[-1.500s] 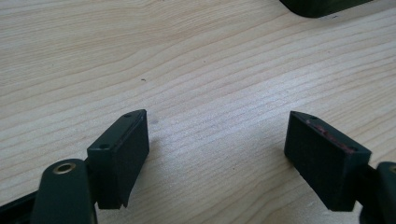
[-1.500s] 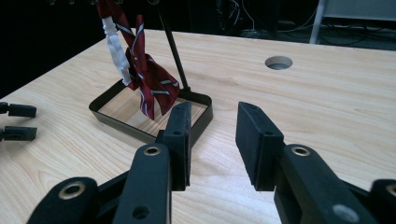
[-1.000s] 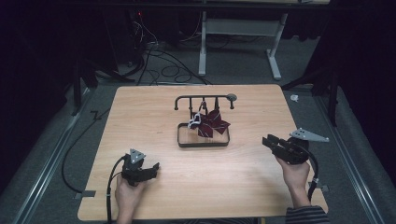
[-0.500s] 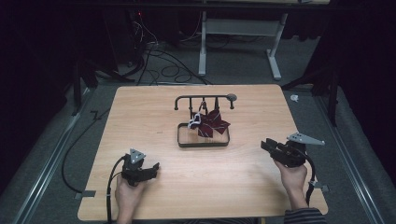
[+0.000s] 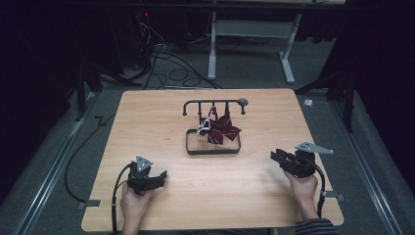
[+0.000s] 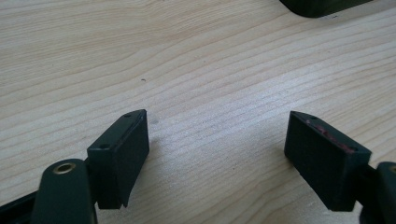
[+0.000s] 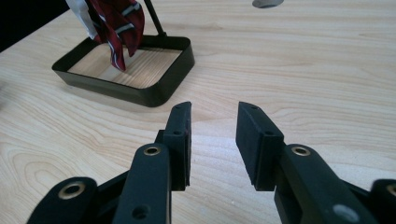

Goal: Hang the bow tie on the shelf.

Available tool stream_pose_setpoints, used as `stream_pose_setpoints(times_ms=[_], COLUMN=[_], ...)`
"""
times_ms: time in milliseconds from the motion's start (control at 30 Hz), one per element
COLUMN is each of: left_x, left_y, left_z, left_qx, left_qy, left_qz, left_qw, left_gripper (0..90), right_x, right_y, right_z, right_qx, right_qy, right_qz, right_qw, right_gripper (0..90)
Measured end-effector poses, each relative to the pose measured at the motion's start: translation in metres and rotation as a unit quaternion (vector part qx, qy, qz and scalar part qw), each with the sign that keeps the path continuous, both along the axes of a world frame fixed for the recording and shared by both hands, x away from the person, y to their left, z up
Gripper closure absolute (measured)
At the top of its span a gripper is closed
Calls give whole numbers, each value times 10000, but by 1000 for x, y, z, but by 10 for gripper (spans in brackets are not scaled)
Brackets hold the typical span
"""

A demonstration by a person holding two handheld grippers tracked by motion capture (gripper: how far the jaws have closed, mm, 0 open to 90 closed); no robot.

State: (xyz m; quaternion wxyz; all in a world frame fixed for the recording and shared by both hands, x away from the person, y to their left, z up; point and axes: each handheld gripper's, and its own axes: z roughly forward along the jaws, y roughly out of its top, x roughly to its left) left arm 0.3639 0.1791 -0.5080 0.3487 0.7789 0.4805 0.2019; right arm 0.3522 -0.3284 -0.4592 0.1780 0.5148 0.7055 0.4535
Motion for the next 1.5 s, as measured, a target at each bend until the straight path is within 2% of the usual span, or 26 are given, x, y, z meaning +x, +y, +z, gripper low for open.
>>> stream_pose_setpoints(times_ms=[400,667,1167,1367,1433,1467,1500], left_x=[0,0,0,0,0,0,0], left_y=[0,0,0,0,0,0,0], left_z=[0,0,0,0,0,0,0], left_qx=[0,0,2,3,2,2,2], left_qy=[0,0,0,-1,-1,-2,-2], left_qz=[0,0,0,1,2,2,2], left_qw=[10000,10000,10000,10000,10000,10000,10000], left_gripper=[225,225,225,225,225,225,225], right_x=[5,8,10,7,7,7,7], right_y=[12,19,27,35,35,37,37], right_z=[-17,-26,-40,-41,-41,-41,-41], right_qx=[-157,-274,-603,-922,-958,-1073,-1073], right_qy=[251,333,338,243,229,254,254], right_qz=[132,175,109,10,10,-8,-8], right_qw=[9995,9989,9976,9954,9951,9939,9939], right_gripper=[674,672,651,606,593,547,547])
